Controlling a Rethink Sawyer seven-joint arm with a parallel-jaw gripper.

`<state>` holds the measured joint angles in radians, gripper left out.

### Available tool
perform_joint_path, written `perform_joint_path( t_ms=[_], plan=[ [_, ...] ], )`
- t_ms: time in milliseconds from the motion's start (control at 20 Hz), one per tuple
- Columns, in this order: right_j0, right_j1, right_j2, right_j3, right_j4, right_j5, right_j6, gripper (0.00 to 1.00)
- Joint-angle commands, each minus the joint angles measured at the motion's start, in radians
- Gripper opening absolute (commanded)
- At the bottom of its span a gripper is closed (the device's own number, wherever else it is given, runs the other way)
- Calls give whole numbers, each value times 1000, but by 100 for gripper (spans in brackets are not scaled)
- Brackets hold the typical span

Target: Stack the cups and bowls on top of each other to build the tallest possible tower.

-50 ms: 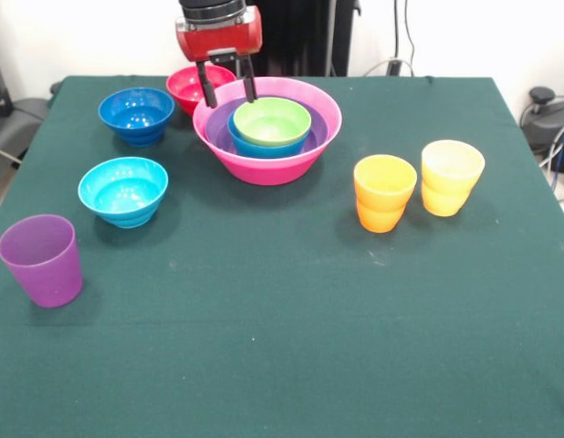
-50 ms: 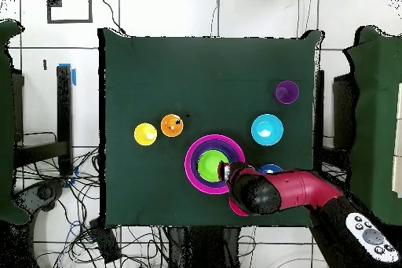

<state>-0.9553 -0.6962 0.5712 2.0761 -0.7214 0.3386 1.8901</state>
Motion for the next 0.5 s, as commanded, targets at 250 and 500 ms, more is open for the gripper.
perform_joint_path(
  t_ms=[250,500],
  plan=[
    [53,13,11,-39,-51,23,-44,100],
    [48,17,18,-38,-48,27,-51,100]
  ],
)
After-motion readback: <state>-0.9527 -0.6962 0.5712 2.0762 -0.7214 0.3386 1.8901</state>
